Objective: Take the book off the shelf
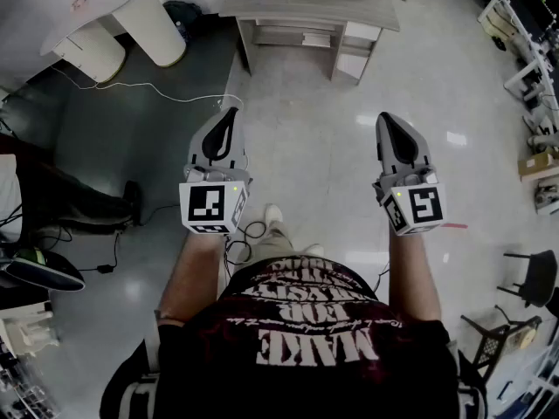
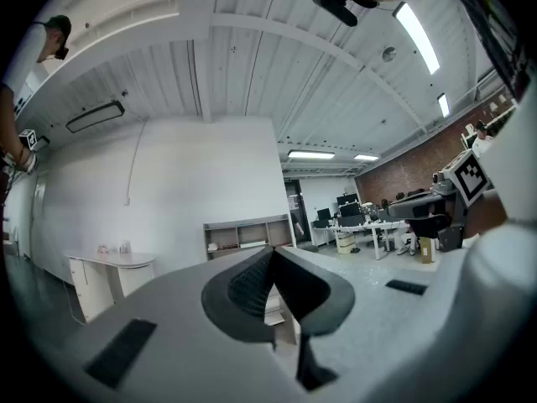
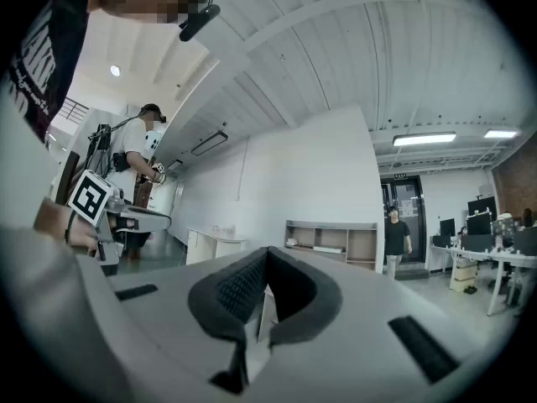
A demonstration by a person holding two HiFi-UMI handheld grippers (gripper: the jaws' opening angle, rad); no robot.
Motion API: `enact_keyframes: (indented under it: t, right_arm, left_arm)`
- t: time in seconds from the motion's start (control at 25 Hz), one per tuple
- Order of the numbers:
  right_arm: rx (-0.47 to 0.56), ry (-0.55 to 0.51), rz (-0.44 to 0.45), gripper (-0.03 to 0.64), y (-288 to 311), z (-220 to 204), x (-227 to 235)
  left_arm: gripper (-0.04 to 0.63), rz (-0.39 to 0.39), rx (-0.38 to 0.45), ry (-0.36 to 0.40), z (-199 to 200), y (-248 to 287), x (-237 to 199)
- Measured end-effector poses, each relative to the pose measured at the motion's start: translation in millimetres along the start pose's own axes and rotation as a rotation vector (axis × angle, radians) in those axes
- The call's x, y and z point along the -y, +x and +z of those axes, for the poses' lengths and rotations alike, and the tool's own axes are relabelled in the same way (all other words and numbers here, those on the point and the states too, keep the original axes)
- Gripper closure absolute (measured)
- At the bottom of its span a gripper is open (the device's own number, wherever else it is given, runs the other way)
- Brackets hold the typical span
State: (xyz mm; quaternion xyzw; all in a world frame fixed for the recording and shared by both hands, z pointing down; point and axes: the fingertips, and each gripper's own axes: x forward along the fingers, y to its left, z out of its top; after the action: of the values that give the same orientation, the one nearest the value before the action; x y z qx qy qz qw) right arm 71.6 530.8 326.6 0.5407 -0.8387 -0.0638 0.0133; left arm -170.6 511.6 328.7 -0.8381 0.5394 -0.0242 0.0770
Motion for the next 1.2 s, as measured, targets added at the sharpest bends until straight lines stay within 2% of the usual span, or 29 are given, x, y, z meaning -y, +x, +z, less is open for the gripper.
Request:
enact_keyframes:
  t: [0.16, 0.4, 0.64, 0.92, 1.2]
  right_arm:
    - [-0.005, -0.007, 0.002, 0.616, 21, -3, -6]
    - [0.01, 0.006, 0.008, 0.614, 57, -1, -7]
    - [0.01, 0.008, -0.042, 0.614, 93, 2, 3]
    - [-0.006, -0.034, -0.095, 0.614, 130, 7, -2]
    - [-0.008, -0.039, -0.088, 0.614, 141, 6, -17]
  left_arm:
    - [0.589, -0.013, -0.006, 0.04, -1, 15, -15]
    - [0.589, -0.029, -0.024, 0.013, -13, 52, -46]
    - [0.589, -0.059, 0.031, 0.035, -11, 90, -75]
    - [0.589, -0.116, 0.025, 0.016, -23, 121, -106]
    - [0.589, -0.148, 0.026, -0.016, -31, 138, -123]
